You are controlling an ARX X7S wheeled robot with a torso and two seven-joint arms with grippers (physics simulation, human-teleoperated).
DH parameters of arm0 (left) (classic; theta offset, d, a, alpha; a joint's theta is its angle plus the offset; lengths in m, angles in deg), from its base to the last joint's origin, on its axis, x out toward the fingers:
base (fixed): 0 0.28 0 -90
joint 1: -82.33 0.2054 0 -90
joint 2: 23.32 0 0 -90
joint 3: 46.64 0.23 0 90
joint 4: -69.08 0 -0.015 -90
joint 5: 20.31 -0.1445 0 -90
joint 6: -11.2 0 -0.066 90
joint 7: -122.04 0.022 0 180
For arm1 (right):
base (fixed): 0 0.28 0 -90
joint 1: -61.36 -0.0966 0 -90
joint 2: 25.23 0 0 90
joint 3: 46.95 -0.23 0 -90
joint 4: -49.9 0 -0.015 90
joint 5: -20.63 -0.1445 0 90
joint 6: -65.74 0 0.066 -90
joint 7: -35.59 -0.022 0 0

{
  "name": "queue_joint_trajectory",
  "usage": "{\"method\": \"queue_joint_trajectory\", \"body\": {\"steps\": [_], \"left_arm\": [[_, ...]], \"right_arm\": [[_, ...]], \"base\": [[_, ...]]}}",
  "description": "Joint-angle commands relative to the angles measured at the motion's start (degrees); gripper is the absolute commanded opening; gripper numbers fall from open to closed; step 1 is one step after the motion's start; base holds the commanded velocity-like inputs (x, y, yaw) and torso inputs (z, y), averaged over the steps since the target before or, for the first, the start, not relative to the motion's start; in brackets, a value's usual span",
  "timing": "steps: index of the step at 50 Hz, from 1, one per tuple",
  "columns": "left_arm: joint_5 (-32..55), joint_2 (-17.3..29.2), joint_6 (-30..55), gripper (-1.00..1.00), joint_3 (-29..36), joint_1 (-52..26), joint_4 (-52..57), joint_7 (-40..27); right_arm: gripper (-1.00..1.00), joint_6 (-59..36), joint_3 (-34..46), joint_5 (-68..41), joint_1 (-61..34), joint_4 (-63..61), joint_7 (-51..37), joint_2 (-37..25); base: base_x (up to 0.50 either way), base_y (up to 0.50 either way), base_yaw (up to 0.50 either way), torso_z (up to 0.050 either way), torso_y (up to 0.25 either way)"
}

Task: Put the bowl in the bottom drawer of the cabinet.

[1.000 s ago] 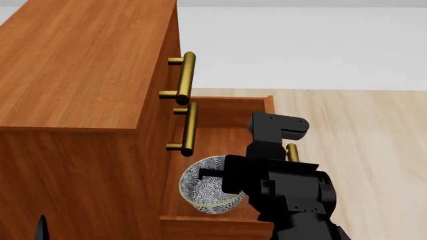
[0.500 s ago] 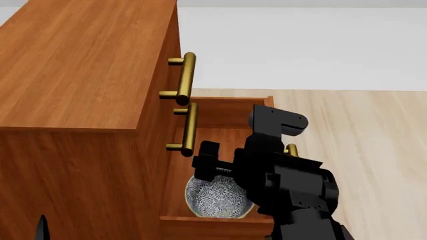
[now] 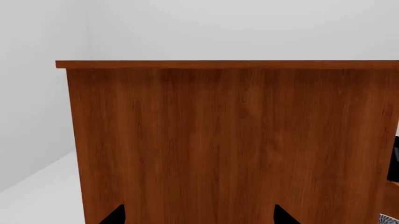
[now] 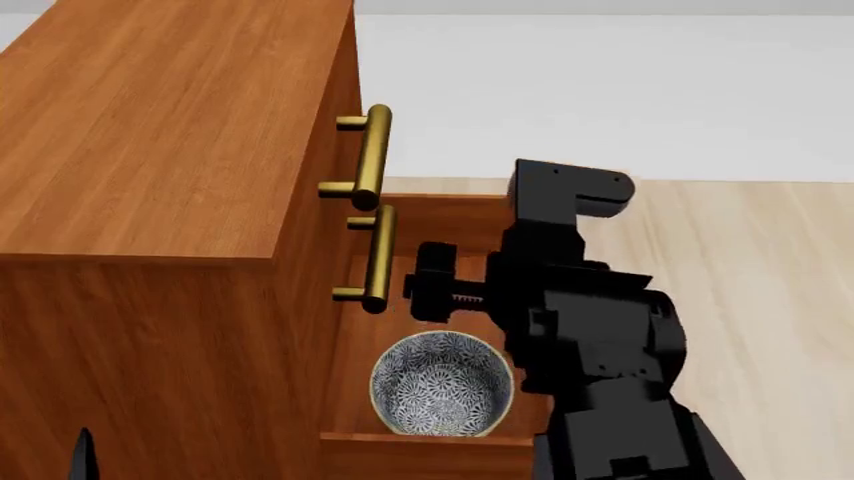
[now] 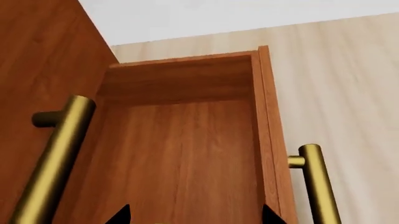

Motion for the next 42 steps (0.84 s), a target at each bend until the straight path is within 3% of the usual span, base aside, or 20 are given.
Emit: {"method": "queue_joint_trajectory", "body": {"steps": [1, 21, 34, 42], "left_arm": [[-0.1, 0.1, 0.0, 1.0, 0.3, 0.0, 0.2, -0.2], [0.4, 0.4, 0.5, 1.0, 0.6, -0.1, 0.6, -0.4], [-0.2, 0.4, 1.1, 1.0, 1.2, -0.3, 1.1, -1.0], [-0.6, 0.2, 1.5, 1.0, 2.0, -0.9, 0.7, -1.1]], "right_arm": [[1.0, 0.1, -2.7, 5.2, -2.9, 0.0, 0.6, 0.0], [1.0, 3.3, -12.9, 19.0, -5.3, 0.0, 4.2, -2.1], [1.0, 4.5, -12.7, 20.8, -4.2, -0.8, 5.8, -7.0], [1.0, -11.9, -14.1, 20.4, 7.4, -31.8, 4.2, -10.0]], "base": [[0.0, 0.0, 0.0, 0.0, 0.0], [0.0, 0.0, 0.0, 0.0, 0.0], [0.0, 0.0, 0.0, 0.0, 0.0], [0.0, 0.0, 0.0, 0.0, 0.0]]}}
